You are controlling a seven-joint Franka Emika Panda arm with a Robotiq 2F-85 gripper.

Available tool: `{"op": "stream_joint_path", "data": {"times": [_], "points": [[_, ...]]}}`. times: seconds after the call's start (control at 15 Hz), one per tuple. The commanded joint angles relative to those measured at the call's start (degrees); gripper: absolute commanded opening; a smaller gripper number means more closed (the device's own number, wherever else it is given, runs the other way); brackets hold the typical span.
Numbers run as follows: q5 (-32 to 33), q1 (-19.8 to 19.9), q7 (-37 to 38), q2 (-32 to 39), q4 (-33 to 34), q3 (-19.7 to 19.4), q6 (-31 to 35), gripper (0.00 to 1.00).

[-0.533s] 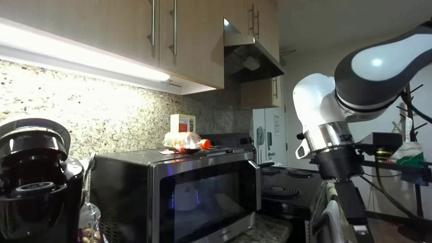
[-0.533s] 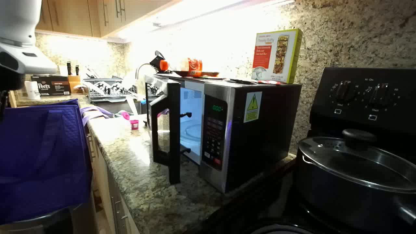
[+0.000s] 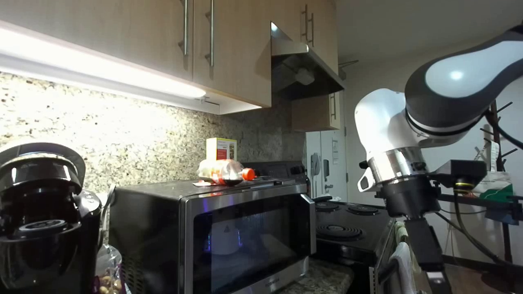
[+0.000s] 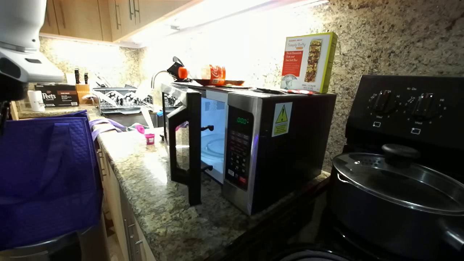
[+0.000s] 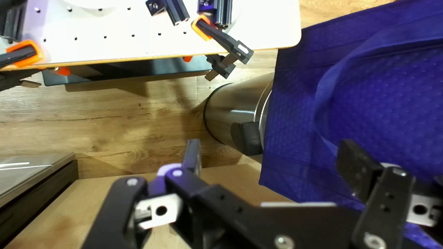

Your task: Close the microwave door then take the bottle from the top of the microwave and place it on the counter top then close the top of the coffee maker

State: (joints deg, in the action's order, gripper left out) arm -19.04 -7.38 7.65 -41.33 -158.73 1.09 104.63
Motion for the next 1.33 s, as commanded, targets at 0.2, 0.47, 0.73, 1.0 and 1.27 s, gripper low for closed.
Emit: {"op": "stream_joint_path", "data": {"times": [0.2, 0.47, 0.73, 1.0, 1.27], "points": [[-0.6, 4.6, 1.3, -1.1, 1.1, 0.3, 5.5, 1.00], [1.5, 9.2, 6.6, -0.2, 3.5, 1.2, 8.2, 1.00], [8.0, 13.2, 12.4, 2.6, 8.6, 3.7, 7.4, 1.00], [17.6, 15.8, 15.9, 6.3, 14.1, 6.3, 6.5, 1.00], [25.1, 16.5, 16.4, 10.2, 17.9, 6.8, 9.0, 1.00]]}}
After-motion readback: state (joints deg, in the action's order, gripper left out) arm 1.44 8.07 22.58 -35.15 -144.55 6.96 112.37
